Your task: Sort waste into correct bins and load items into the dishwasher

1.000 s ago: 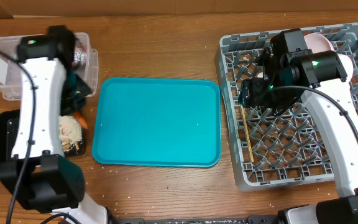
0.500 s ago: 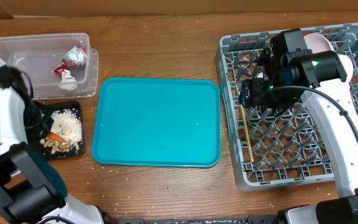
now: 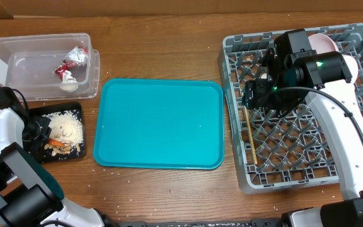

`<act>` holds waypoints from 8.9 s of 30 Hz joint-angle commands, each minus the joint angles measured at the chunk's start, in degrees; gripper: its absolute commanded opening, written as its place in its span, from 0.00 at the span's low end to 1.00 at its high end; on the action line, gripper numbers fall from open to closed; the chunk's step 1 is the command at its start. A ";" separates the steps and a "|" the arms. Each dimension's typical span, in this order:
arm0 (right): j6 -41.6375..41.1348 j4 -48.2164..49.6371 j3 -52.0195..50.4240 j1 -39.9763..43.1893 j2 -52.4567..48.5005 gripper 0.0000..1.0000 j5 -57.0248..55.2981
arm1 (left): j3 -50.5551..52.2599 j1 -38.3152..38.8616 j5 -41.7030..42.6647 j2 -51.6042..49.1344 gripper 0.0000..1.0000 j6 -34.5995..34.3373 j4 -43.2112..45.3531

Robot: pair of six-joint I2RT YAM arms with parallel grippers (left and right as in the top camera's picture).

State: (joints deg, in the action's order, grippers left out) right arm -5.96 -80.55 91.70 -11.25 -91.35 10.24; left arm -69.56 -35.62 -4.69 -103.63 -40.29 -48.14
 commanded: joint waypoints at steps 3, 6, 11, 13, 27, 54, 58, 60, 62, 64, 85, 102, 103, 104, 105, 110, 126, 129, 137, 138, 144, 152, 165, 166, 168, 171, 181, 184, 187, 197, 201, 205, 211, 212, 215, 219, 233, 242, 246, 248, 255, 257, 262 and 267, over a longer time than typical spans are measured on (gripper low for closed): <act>-0.04 0.26 1.01 0.07 0.44 0.81 -0.15 | 0.46 0.17 0.31 0.76 0.18 -0.39 -0.48; -0.04 0.26 1.01 0.07 0.44 0.80 -0.15 | 0.46 0.17 0.28 0.76 0.22 -0.42 -0.96; -0.04 0.26 1.01 0.07 0.44 0.80 -0.15 | 0.46 0.17 0.26 0.76 0.24 -0.39 -1.29; -0.04 0.26 1.01 0.07 0.44 0.80 -0.15 | 0.46 0.17 0.26 0.76 0.25 -0.39 -1.33; -0.04 0.33 1.01 0.07 0.44 0.81 -0.15 | -0.07 0.96 3.50 1.40 0.94 2.27 -2.05; 0.15 -7.89 0.52 1.57 1.92 1.00 -2.12 | -13.97 42.03 7.74 18.01 1.00 29.31 -43.21; 0.15 2.64 -5.88 1.55 14.71 1.00 -3.30 | -6.40 42.03 7.72 36.26 1.00 29.31 -34.42; 0.15 11.69 -12.48 1.33 25.38 1.00 -3.87 | -1.40 42.03 7.30 49.59 1.00 29.31 -28.15; 0.15 16.72 -17.44 1.01 32.79 1.00 -4.74 | 1.62 42.03 6.08 57.94 1.00 29.31 -24.33; 0.15 20.44 -22.82 1.03 40.39 1.00 -5.35 | 4.07 42.03 5.57 65.11 1.00 29.31 -21.16; 0.13 18.27 -28.44 1.03 49.29 1.00 -5.68 | 5.22 42.03 5.97 77.46 1.00 29.33 -31.21; 3.02 47.43 -61.94 1.68 83.19 1.00 -7.63 | 5.22 42.03 5.97 77.46 1.00 29.33 -31.21; 3.02 49.62 -64.13 1.68 85.05 1.00 -7.63 | 5.22 42.03 5.97 77.46 1.00 29.33 -31.21; 2.99 52.15 -66.53 1.68 87.03 1.00 -7.61 | 5.22 42.03 5.97 77.46 1.00 29.33 -31.21; 2.99 54.62 -68.85 1.68 88.76 1.00 -7.61 | 5.22 42.03 5.97 77.46 1.00 29.33 -31.21; 3.23 67.80 -77.90 1.68 91.19 1.00 -7.67 | 5.22 42.03 5.97 77.46 1.00 29.33 -31.21; 6.05 75.32 -91.25 5.75 91.19 1.00 -4.85 | 5.22 42.03 5.97 77.46 1.00 29.33 -31.21; 5.99 76.11 -91.25 5.75 91.19 1.00 -5.03 | 5.22 42.03 5.97 77.46 1.00 29.33 -31.21; 5.97 76.15 -91.25 5.75 91.19 1.00 -4.85 | 5.22 42.03 5.97 77.46 1.00 29.33 -31.21; 5.97 76.15 -91.25 5.75 91.19 1.00 -4.85 | 5.22 42.03 5.97 77.46 1.00 29.33 -31.21; 5.97 76.15 -91.25 5.75 91.19 1.00 -4.85 | 5.22 42.03 5.97 77.46 1.00 29.33 -31.21; 5.97 76.15 -91.25 5.75 91.19 1.00 -4.85 | 5.22 42.03 5.97 77.46 1.00 29.33 -31.21; 5.97 76.15 -91.25 5.75 91.19 1.00 -4.85 | 5.22 42.03 5.97 77.46 1.00 29.33 -31.19; 5.97 76.15 -91.25 5.75 91.19 1.00 -4.85 | 5.22 42.03 5.97 77.46 1.00 29.33 -31.21; 5.97 76.15 -91.25 5.75 91.19 1.00 -4.85 | 5.22 42.03 5.97 77.46 1.00 29.33 -31.21; 5.97 76.15 -91.25 5.75 91.19 1.00 -4.85 | 5.22 42.03 5.97 77.46 1.00 29.33 -31.19; 5.97 76.15 -91.25 5.75 91.19 1.00 -4.83 | 7.04 41.33 5.05 79.34 1.00 30.01 -27.52; 5.97 76.15 -91.25 5.75 91.19 1.00 -4.85 | 11.91 39.60 4.17 82.47 1.00 30.01 -20.70; 5.97 76.15 -91.25 5.75 91.19 1.00 -4.85 | 20.02 38.47 1.64 86.66 1.00 30.03 -13.40; 5.97 76.15 -91.25 5.75 91.19 1.00 -4.85 | 50.60 36.02 5.29 102.92 1.00 29.99 17.51; 5.97 76.15 -91.25 5.75 91.19 1.00 -4.85 | 58.40 35.56 5.55 103.45 1.00 31.87 33.09; 5.99 76.15 -91.25 5.75 91.19 1.00 -4.85 | 64.89 35.56 5.31 103.45 1.00 38.32 49.42; 5.97 76.15 -91.25 5.75 91.19 1.00 -4.85 | 69.29 35.58 5.86 103.45 1.00 39.91 49.68; 5.97 76.15 -91.25 5.75 91.19 1.00 -4.85 | 69.29 35.56 5.77 103.45 1.00 39.89 47.74; 5.97 76.15 -91.25 5.75 91.19 1.00 -4.85 | 69.29 35.52 5.77 103.45 1.00 39.91 43.89; 5.97 76.15 -91.25 5.75 91.19 1.00 -4.85 | 69.29 35.52 5.75 103.45 1.00 39.91 43.71; 5.97 76.15 -91.25 5.75 91.19 1.00 -4.85 | 69.29 35.54 5.75 103.38 1.00 39.91 43.74; 5.97 76.15 -91.25 5.75 91.19 1.00 -4.85 | 69.29 35.54 5.75 103.38 1.00 39.91 43.74; 5.97 76.15 -91.25 5.75 91.19 1.00 -4.85 | 69.29 35.54 5.75 103.38 1.00 39.91 43.71; 5.97 76.15 -91.25 5.75 91.19 1.00 -4.85 | 69.29 35.54 5.77 103.38 1.00 39.91 43.71; 5.97 76.15 -91.25 5.75 91.19 1.00 -4.85 | 69.29 35.54 5.75 103.38 1.00 39.91 43.74; 5.97 76.15 -91.25 5.75 91.19 1.00 -4.85 | 69.29 35.54 5.77 103.38 1.00 39.91 43.71; 5.97 76.15 -91.25 5.75 91.19 1.00 -4.85 | 69.29 35.54 5.77 103.38 1.00 39.91 43.71; 5.97 76.15 -91.25 5.75 91.19 1.00 -4.85 | 69.29 35.54 5.75 103.38 1.00 39.91 43.71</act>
State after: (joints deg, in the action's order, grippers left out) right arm -0.19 -4.67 1.06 -5.69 -0.73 5.15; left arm -0.49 0.27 0.64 -0.75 -1.28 -4.36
